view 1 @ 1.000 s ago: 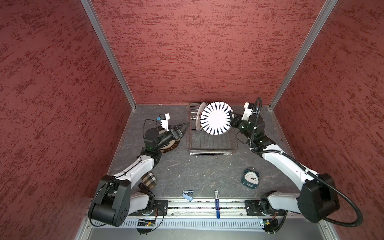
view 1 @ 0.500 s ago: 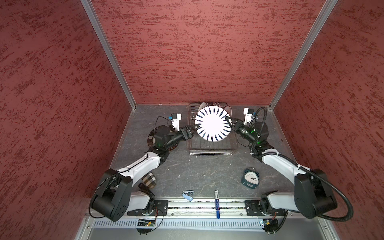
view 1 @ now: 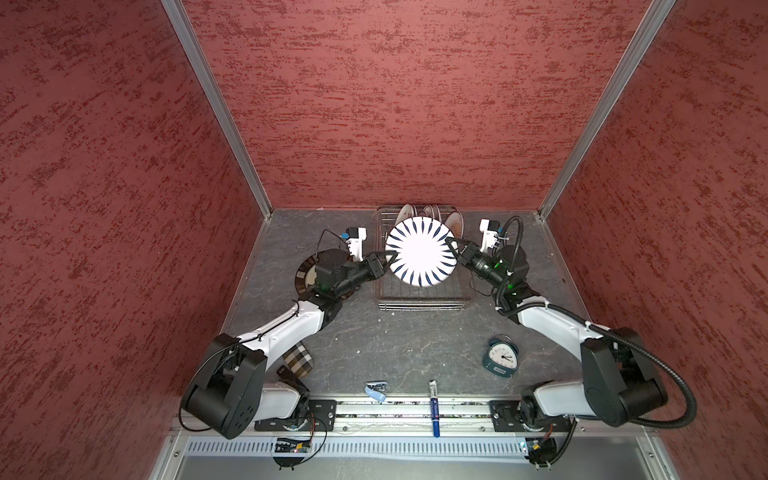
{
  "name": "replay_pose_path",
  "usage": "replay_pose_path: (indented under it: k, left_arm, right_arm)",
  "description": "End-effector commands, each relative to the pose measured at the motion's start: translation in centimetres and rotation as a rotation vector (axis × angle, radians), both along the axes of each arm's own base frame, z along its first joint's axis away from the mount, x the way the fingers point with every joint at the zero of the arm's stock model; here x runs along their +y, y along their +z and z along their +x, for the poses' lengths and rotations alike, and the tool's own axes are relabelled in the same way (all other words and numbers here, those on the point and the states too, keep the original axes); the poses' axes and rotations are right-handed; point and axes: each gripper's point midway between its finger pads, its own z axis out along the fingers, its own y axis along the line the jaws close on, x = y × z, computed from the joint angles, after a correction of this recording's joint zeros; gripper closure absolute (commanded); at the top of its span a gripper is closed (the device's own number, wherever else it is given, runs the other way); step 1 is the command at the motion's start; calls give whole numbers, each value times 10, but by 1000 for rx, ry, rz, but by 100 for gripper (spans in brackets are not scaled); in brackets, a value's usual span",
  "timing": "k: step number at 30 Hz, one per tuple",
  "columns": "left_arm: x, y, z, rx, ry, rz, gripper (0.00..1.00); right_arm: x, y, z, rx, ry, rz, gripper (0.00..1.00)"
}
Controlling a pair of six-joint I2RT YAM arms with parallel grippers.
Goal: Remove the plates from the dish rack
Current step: 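Grasp the blue-striped plate rim with the left gripper beside the right gripper, then carry the plate toward the brown-rimmed plate with left gripper while right releases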
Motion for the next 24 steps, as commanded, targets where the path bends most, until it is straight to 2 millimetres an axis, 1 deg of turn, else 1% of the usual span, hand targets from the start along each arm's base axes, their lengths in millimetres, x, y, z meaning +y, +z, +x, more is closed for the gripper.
replay_pose_path:
  k: [1, 6, 8, 9, 12, 15, 19, 22, 24]
  left_arm:
    - [-7, 11, 1, -26, -28, -8, 78]
    - [-10, 3, 4, 2, -40, 5, 82]
    - [-11, 0, 7, 12, -41, 8, 87]
    - [-11, -2, 8, 18, -41, 7, 88]
    - [-10, -5, 11, 38, -50, -11, 90]
    - [-7, -2, 16, 46, -64, -78, 92]
    - [-5, 2, 21, 70, -88, -133, 95]
    - [-2, 4, 23, 73, -77, -149, 97]
    - [0, 5, 24, 74, -65, -145, 97]
  right_arm:
    - [2, 44, 6, -147, -63, -9, 94]
    - [7, 39, 11, -166, -159, -140, 94]
    - [8, 39, 10, -180, -197, -182, 94]
    - [8, 39, 10, -184, -210, -195, 94]
    - [10, 38, 9, -193, -216, -219, 91]
    - [16, 34, 9, -185, -188, -215, 88]
    - [27, 26, 13, -149, -132, -217, 74]
    - [32, 21, 14, -136, -111, -215, 63]
    - [34, 19, 14, -132, -99, -214, 58]
